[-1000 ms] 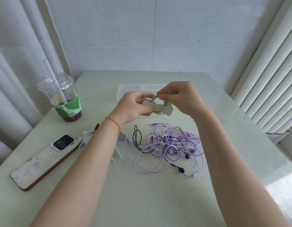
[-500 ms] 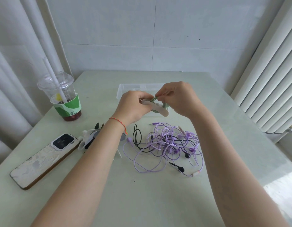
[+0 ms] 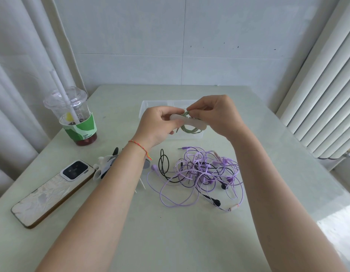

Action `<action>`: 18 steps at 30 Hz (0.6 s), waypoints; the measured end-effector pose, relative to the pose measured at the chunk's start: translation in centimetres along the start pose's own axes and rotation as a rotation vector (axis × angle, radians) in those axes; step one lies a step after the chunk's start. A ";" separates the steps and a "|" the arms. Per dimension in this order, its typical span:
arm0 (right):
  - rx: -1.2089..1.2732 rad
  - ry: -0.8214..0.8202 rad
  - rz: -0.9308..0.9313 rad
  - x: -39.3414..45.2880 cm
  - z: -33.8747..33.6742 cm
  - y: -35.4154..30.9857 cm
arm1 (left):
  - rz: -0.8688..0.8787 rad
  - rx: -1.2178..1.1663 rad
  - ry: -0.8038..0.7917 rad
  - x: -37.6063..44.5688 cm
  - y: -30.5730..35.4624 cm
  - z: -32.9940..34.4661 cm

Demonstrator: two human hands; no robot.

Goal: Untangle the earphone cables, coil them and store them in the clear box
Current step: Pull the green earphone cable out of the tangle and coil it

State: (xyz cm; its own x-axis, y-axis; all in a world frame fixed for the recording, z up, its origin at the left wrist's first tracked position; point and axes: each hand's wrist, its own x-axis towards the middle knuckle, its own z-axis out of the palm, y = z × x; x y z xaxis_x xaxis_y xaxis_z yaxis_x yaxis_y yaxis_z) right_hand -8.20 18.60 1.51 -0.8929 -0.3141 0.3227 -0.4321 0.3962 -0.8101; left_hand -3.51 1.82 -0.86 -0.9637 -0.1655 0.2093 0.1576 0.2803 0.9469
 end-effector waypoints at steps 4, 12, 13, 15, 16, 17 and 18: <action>0.000 0.014 0.018 0.0 0.0 0.0 | -0.014 -0.053 0.051 0.1 -0.3 0.0; 0.116 0.139 0.017 0.2 -0.5 -0.3 | -0.097 -0.463 0.171 0.8 -1.1 -0.3; 0.141 0.139 0.025 0.2 -0.4 -0.3 | -0.107 -0.512 0.177 0.9 -1.2 -0.3; 0.190 0.133 0.042 0.2 -0.2 -0.3 | -0.123 -0.592 0.182 1.0 -1.3 -0.4; 0.207 0.128 0.048 0.2 -0.1 -0.2 | -0.126 -0.622 0.178 1.1 -1.3 -0.4; 0.224 0.123 0.051 0.2 0.0 -0.2 | -0.124 -0.645 0.171 1.1 -1.4 -0.4; 0.242 0.118 0.056 0.2 0.0 -0.2 | -0.120 -0.659 0.164 1.1 -1.4 -0.4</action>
State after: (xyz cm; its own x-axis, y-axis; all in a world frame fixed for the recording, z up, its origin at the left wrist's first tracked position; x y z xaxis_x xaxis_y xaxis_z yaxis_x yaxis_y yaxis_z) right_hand -8.28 18.44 1.75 -0.9291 -0.1889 0.3179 -0.3519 0.1878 -0.9170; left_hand -4.76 0.85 -1.89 -0.9460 -0.3145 0.0789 0.1996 -0.3733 0.9060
